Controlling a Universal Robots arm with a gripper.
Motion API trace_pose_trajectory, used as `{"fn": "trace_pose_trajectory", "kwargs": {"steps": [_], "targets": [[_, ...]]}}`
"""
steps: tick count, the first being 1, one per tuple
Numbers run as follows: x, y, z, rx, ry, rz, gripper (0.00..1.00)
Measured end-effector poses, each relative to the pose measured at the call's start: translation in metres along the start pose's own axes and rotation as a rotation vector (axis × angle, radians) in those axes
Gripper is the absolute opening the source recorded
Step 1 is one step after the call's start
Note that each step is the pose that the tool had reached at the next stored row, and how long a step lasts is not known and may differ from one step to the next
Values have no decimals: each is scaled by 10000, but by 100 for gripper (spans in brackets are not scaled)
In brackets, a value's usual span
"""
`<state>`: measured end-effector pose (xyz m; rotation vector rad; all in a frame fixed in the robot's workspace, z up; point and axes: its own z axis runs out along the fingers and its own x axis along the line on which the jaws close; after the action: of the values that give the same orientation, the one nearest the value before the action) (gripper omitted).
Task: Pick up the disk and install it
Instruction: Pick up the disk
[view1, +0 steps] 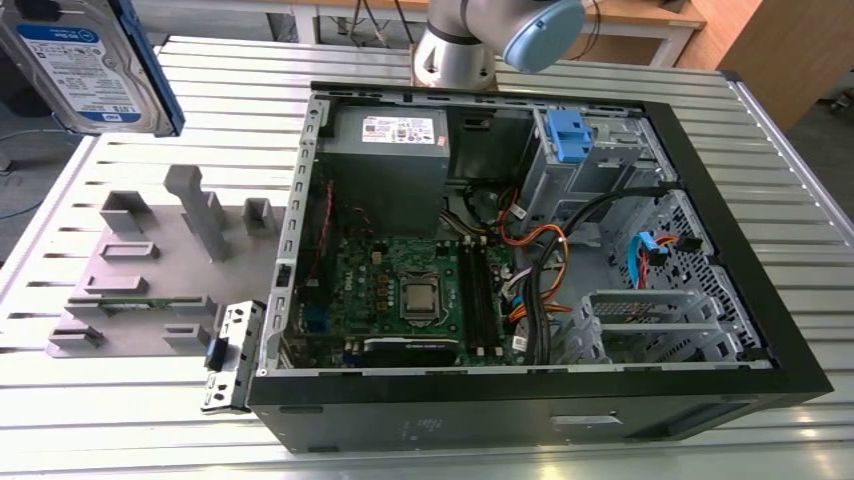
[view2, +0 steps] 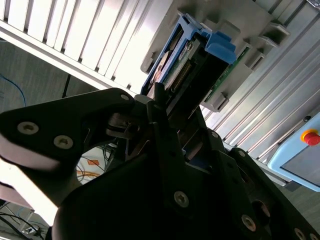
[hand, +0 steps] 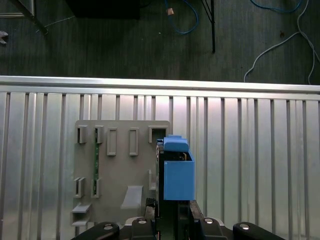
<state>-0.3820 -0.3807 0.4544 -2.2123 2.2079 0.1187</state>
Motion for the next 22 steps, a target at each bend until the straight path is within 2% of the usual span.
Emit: {"fn": "trace_pose_trajectory", "kwargs": {"steps": [22], "targets": [[0, -82, -3, 1, -1, 0, 35]]}}
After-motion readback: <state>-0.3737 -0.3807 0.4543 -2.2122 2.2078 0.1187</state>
